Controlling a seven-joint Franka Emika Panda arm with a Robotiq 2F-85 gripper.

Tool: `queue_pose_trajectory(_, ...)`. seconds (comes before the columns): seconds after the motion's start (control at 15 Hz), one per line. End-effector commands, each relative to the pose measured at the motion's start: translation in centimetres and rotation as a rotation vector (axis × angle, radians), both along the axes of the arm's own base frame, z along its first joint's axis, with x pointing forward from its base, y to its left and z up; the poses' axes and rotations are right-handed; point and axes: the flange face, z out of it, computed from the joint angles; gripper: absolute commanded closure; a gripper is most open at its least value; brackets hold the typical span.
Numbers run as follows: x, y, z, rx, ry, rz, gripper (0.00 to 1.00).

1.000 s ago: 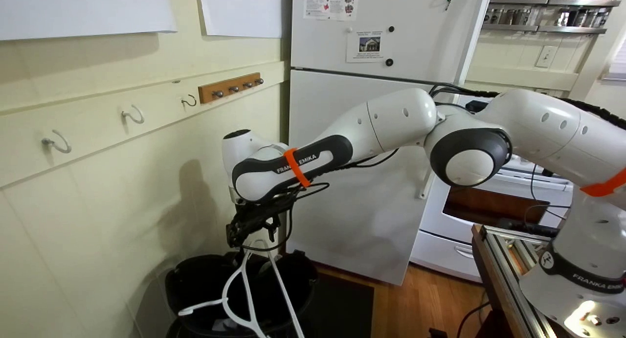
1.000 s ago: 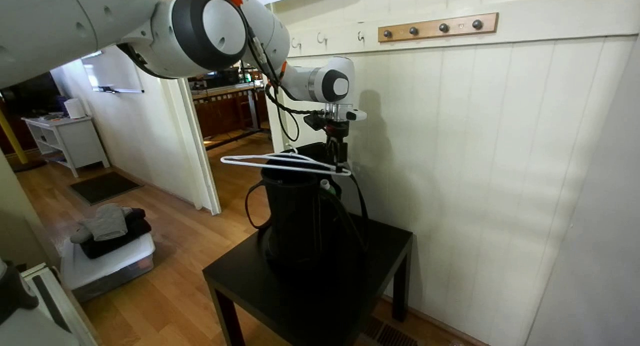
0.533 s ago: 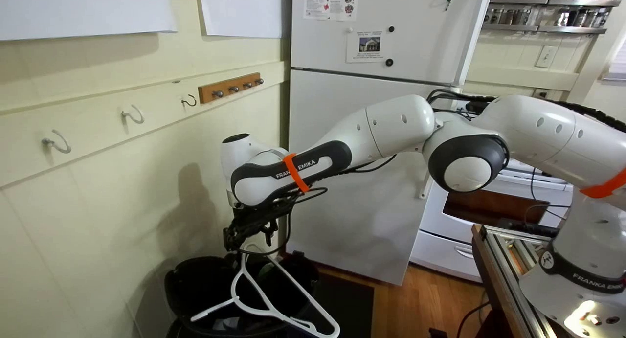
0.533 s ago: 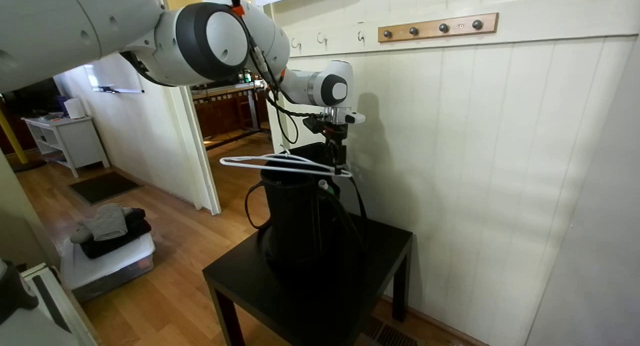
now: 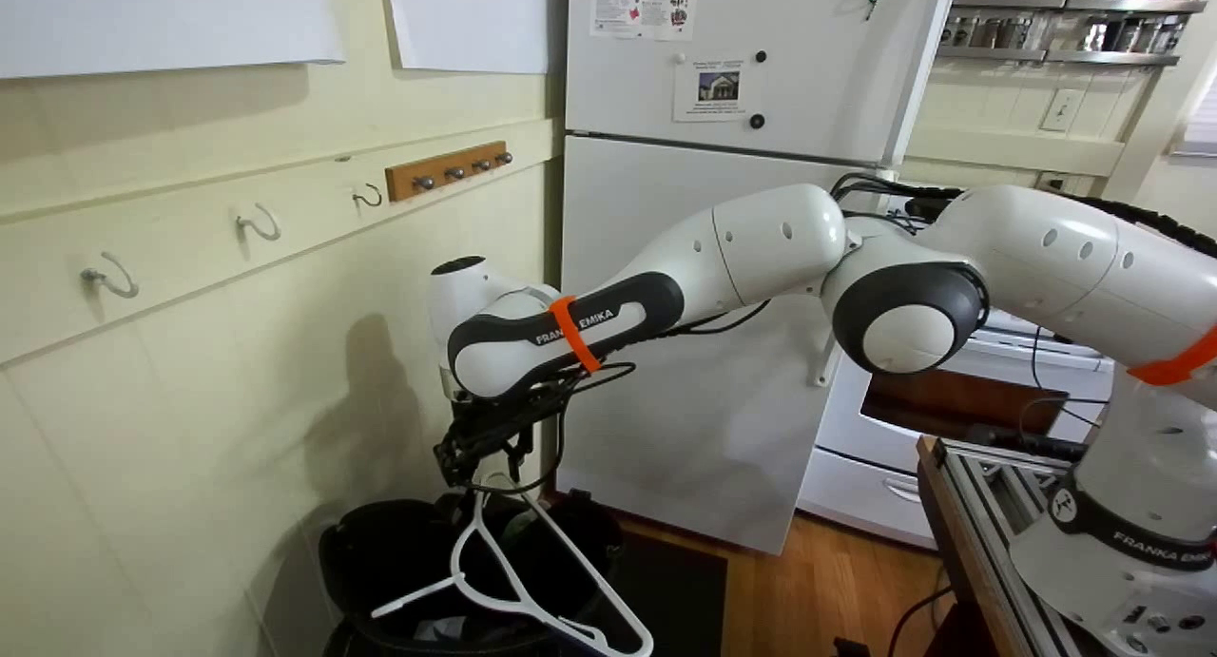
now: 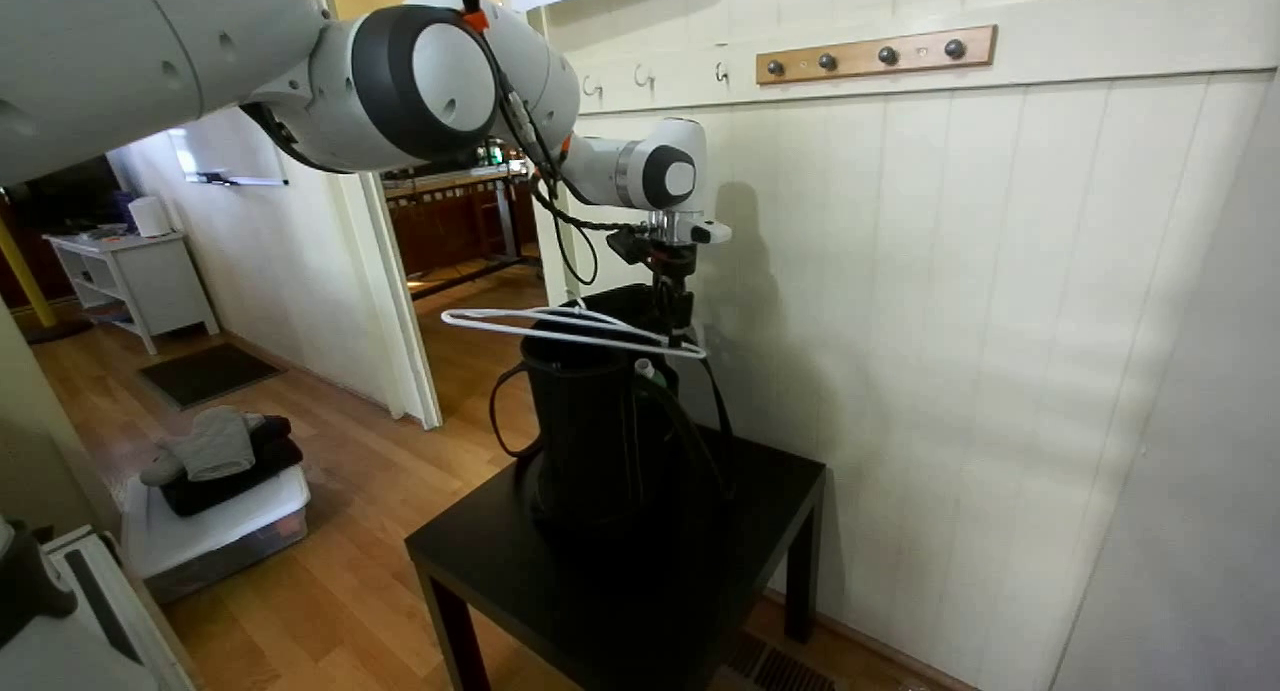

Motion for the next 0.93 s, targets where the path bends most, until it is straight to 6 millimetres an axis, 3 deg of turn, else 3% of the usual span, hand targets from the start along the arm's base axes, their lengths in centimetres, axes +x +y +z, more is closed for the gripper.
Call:
queue_pose_trajectory(0.0, 0.2, 0.3, -0.4, -0.010, 0.002, -0.012, 0.01)
queue_pose_trajectory(0.4, 0.4, 0.8, -1.0, 0.023, -0.023, -0.046, 0.00)
queue_pose_trajectory(0.87, 0.3, 1.4, 0.1, 0.009, -0.012, -0.071, 0.00)
